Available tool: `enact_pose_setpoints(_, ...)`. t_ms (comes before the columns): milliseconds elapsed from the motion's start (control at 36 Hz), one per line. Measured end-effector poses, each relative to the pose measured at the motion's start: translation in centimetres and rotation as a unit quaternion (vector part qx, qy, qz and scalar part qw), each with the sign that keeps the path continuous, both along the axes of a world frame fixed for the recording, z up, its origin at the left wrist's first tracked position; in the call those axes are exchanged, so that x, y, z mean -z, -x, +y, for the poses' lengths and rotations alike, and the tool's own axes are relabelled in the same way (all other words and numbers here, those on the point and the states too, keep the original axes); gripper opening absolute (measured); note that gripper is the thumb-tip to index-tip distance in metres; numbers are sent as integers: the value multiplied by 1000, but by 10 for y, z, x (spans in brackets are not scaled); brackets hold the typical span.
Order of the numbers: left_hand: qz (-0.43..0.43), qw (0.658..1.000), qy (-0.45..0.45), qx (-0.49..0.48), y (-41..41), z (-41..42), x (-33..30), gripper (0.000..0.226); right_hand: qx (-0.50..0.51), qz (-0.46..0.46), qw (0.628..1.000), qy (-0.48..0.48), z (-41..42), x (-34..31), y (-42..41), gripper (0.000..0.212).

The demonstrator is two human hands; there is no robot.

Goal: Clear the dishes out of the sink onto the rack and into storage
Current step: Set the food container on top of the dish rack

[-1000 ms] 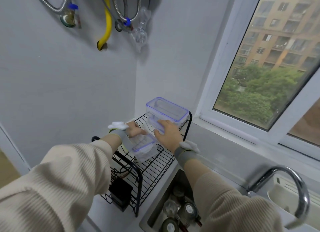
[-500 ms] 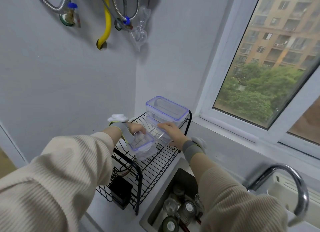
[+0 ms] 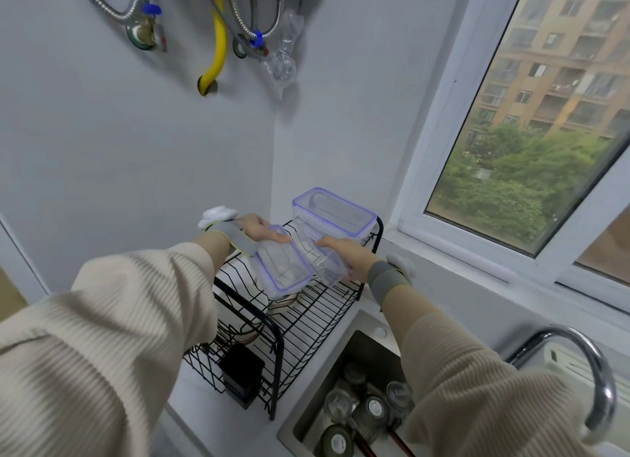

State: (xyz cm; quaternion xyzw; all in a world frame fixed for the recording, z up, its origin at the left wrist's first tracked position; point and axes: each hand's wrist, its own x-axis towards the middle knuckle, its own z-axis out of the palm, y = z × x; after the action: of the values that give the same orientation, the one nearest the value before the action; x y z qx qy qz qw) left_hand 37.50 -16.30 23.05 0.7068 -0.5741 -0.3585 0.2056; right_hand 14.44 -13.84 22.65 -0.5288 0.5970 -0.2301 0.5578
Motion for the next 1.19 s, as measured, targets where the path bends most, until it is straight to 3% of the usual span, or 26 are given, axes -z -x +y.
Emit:
enact_pose_setpoints(111, 30, 988, 129, -75, -5, -5, 6, 64, -15, 0, 999, 31, 1, 2, 0, 61)
enact_pose_setpoints(222, 6, 990, 115, -75, -5, 0, 15, 63, -27, -5, 999, 41, 1, 4, -1, 55)
enact_pose_setpoints(333, -13, 991, 114, -72, -7, 2, 16, 62, -77, -8, 997, -26, 1, 0, -4, 48)
enact_pose_setpoints(472, -42, 993, 106, -42, -15, 2, 14, 58, -133, 175, 975, 17, -1, -16, -13, 68)
enact_pose_setpoints(583, -28, 995, 96, -11, -18, 1, 18, 47, -146, 216, 965, 19, -6, -21, -18, 99)
enact_pose_setpoints(722, -13, 996, 85, 9, -13, 4, 25, 46, -105, 191, 972, 92, -8, -15, -26, 103)
enact_pose_setpoints(861, 11, 996, 86, -12, -11, 0, 29, 42, -89, 247, 943, 202, -1, -3, -38, 108)
enact_pose_setpoints(1000, 69, 993, 78, -60, -13, -5, 28, 32, -74, 239, 941, 230, -3, 6, -40, 113)
enact_pose_setpoints(1195, 73, 993, 68, -55, -14, -4, 22, 28, -91, 254, 928, 256, -9, 22, -36, 118)
